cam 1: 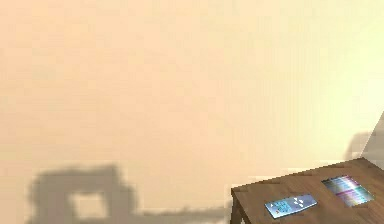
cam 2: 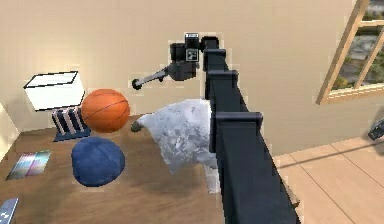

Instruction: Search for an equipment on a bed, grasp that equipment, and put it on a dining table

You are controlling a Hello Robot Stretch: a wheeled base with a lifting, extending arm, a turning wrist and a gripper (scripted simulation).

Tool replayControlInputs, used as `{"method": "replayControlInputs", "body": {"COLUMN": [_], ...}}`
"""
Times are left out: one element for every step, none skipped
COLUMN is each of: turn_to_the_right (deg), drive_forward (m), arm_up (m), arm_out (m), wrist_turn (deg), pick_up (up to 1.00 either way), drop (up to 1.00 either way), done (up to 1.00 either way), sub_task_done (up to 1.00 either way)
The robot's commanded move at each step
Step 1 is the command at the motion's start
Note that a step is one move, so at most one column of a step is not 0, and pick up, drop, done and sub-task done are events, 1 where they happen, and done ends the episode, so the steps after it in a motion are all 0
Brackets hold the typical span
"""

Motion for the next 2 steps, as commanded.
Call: {"method": "replayControlInputs", "body": {"turn_to_the_right": [0.0, 0.0], "drive_forward": [0.0, 0.0], "arm_up": [0.0, 0.0], "arm_out": [-0.08, 0.0], "wrist_turn": [0.0, 0.0], "pick_up": [0.0, 0.0], "drop": [0.0, 0.0], "done": [0.0, 1.0], "sub_task_done": [0.0, 0.0]}}
